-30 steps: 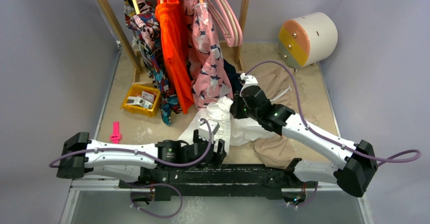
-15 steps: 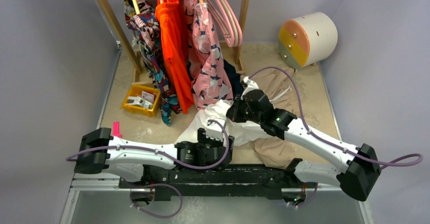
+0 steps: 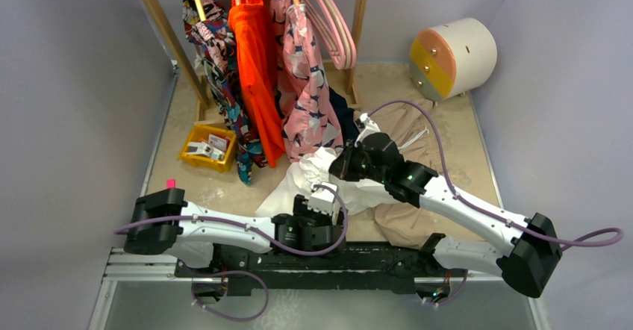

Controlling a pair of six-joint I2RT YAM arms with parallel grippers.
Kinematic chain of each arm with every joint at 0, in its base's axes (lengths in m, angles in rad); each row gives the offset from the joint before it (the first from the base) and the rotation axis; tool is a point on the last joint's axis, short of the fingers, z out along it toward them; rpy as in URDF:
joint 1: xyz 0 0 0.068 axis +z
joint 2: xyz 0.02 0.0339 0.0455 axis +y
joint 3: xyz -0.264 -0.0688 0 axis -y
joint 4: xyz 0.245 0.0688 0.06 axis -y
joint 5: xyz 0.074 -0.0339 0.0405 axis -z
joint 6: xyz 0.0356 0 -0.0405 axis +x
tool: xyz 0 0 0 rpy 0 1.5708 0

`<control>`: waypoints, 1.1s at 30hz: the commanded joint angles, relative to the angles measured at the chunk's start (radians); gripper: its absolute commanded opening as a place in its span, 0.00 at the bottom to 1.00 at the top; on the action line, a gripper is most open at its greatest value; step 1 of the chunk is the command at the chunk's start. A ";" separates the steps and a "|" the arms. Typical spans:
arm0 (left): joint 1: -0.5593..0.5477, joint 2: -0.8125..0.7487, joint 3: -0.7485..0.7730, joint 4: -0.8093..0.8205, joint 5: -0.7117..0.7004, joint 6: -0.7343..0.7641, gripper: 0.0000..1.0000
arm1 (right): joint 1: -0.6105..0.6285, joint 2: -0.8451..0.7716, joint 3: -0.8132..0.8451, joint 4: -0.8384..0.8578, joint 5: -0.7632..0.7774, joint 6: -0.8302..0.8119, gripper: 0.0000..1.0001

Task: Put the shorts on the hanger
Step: Adjust the shorts at the center of the board.

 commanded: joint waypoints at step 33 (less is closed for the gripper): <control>-0.007 -0.259 -0.084 -0.339 -0.187 -0.247 0.36 | 0.000 -0.117 -0.029 -0.086 0.087 -0.013 0.00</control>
